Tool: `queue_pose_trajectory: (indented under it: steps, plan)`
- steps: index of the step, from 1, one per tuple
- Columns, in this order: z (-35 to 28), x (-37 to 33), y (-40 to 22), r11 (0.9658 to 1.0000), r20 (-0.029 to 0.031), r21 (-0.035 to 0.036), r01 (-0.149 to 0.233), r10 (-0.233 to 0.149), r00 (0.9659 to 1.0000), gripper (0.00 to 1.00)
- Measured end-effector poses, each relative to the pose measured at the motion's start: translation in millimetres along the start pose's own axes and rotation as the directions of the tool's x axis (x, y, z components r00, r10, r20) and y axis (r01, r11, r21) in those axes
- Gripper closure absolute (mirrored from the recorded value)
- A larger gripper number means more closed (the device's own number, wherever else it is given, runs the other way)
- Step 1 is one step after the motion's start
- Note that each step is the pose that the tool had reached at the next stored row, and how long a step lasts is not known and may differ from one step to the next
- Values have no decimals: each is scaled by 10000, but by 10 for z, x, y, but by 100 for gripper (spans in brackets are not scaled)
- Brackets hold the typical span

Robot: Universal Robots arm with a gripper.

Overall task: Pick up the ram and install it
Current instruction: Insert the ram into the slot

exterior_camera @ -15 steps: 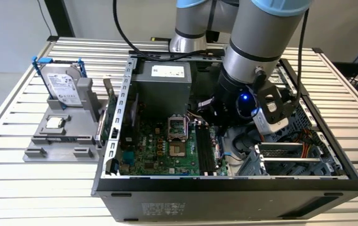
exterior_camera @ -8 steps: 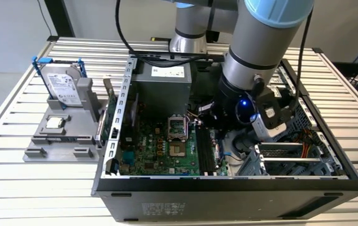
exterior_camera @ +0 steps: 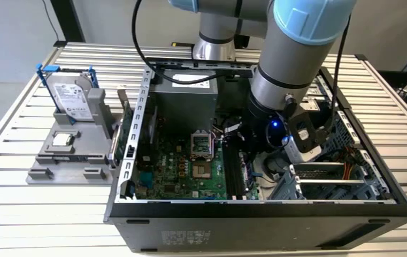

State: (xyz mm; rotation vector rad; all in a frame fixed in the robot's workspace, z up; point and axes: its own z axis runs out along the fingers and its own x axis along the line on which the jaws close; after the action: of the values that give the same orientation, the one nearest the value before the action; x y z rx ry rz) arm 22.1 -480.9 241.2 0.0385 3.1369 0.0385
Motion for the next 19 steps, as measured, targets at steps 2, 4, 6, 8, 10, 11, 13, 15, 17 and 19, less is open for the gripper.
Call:
queue_pose_trajectory:
  steps: [2, 4, 6, 8, 10, 11, 13, 15, 17, 19]
  plan:
    - [35, 0, -1, 9998, -4, -2, 188, -188, 9998, 100]
    - [65, 0, -2, 9998, -25, 0, 212, -212, 9998, 100]
    - [100, 1, -2, 9998, -36, 2, 205, -205, 9998, 100]
    - [130, 2, -3, 9998, -40, 2, 204, -204, 9998, 100]
    - [133, 5, -2, 9998, -41, 5, 206, -206, 9998, 100]
    - [133, 5, -2, 9998, -42, 6, 206, -206, 9998, 100]
    - [134, 10, -1, 9998, -42, 3, 204, -204, 9998, 100]
    - [138, 19, 3, 9998, -41, -1, 205, -205, 9998, 100]
    - [138, 19, 3, 9998, -43, 5, 206, -206, 9998, 100]
    - [144, 23, 4, 9998, -45, 4, 204, -204, 9998, 100]
